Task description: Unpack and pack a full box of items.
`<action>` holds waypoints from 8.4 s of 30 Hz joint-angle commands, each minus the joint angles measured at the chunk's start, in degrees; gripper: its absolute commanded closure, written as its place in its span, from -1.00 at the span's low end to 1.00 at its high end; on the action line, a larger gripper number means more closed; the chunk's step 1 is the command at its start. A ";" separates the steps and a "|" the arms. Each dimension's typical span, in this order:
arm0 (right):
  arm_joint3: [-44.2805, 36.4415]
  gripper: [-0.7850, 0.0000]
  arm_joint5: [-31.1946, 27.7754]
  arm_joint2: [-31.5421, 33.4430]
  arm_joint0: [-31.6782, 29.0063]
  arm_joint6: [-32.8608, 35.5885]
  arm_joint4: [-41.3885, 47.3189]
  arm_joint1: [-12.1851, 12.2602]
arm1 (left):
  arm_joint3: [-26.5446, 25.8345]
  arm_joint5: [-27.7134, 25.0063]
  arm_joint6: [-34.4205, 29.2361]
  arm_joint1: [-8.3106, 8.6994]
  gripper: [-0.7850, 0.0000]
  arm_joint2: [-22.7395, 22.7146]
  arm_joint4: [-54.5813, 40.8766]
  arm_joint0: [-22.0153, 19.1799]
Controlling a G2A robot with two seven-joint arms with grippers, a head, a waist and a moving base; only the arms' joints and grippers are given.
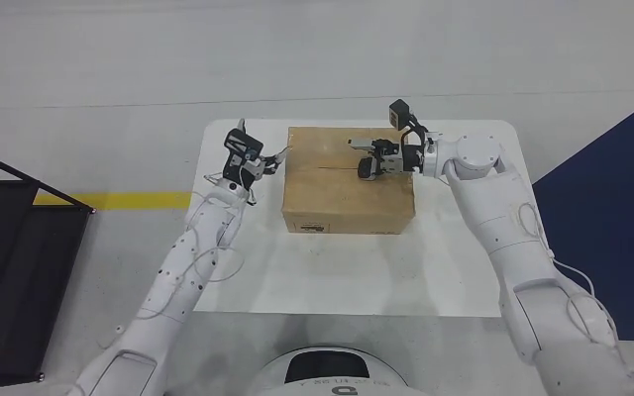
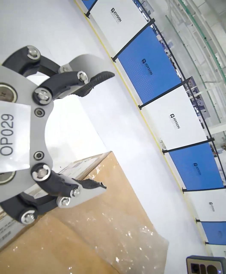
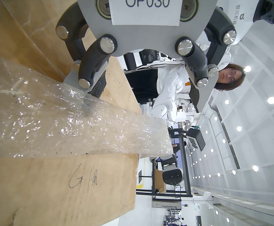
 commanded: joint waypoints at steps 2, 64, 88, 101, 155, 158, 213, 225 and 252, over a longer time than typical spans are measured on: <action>0.00 -1.00 0.00 0.00 0.00 0.00 0.00 0.00 | 0.87 -0.09 -0.38 -0.33 -1.00 1.60 1.32 -0.67; -24.11 -1.00 3.54 27.89 -27.39 -13.09 -0.21 7.86 | 7.42 0.08 -0.31 -2.65 -1.00 5.47 4.23 -3.67; -19.49 -0.38 10.94 21.12 -19.97 -16.83 -6.43 8.25 | 7.42 0.08 -0.31 -2.65 -1.00 5.47 4.23 -3.67; -15.97 1.00 8.66 20.21 -18.57 -12.39 -5.42 8.94 | 7.42 0.08 -0.31 -2.65 -1.00 5.47 4.23 -3.67; -13.09 -1.00 14.24 19.22 -20.01 -20.59 -2.60 10.48 | 7.42 0.08 -0.31 -2.65 -1.00 5.47 4.23 -3.67; -13.18 -1.00 13.26 22.00 -20.60 -25.52 4.32 10.16 | 7.42 0.08 -0.31 -2.65 -1.00 5.47 4.23 -3.67; -13.90 1.00 27.67 -23.30 2.80 -33.06 -4.56 -2.10 | 7.42 0.08 -0.31 -2.65 -1.00 5.47 4.23 -3.67; -13.59 1.00 29.74 -18.93 1.00 -32.75 -5.81 -1.09 | 7.42 0.08 -0.31 -2.65 -1.00 5.47 4.23 -3.67; -26.16 1.00 36.02 -1.72 -12.26 -27.96 -12.14 5.46 | 7.42 0.08 -0.31 -2.65 -1.00 5.47 4.23 -3.67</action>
